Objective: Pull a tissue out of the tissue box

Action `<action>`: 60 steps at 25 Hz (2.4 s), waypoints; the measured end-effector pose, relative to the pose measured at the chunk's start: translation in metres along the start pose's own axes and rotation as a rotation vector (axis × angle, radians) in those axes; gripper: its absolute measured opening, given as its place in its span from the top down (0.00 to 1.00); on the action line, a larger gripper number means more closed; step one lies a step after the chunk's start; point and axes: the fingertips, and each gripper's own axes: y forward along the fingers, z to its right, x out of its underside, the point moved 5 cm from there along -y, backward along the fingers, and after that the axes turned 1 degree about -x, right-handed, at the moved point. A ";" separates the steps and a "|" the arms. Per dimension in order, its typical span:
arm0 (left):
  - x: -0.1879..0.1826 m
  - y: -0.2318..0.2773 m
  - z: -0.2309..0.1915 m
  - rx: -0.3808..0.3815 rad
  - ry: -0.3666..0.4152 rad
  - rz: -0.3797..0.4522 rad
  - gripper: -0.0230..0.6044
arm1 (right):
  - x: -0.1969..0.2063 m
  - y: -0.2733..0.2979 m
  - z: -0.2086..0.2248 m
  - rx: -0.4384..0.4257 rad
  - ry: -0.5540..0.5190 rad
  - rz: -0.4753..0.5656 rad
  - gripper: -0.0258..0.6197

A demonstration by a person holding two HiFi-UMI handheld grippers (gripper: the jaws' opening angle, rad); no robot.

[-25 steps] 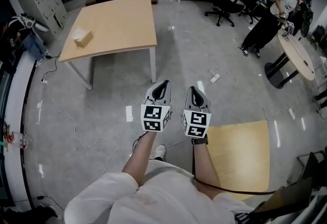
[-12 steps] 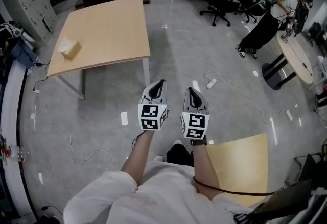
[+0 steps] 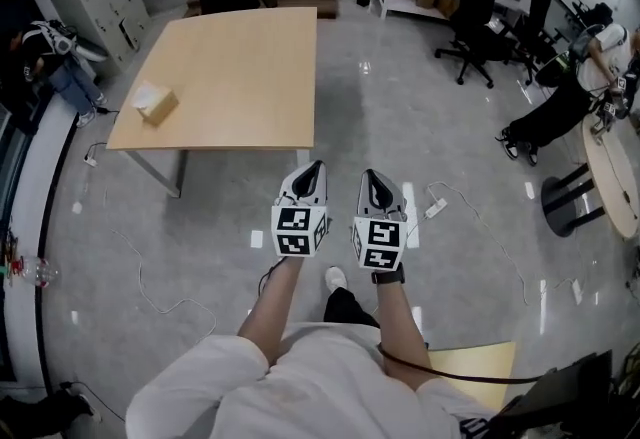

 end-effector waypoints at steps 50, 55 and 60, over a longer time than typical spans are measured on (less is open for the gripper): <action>-0.041 -0.040 -0.547 -0.837 -0.128 0.147 0.96 | -0.081 0.440 -0.465 -0.960 -0.162 0.013 0.97; -0.032 -0.037 -0.597 -0.873 -0.127 0.098 0.96 | -0.073 0.489 -0.506 -1.022 -0.168 -0.023 0.97; -0.034 -0.023 -0.648 -0.891 -0.146 0.085 0.96 | -0.069 0.537 -0.539 -0.990 -0.208 -0.070 0.97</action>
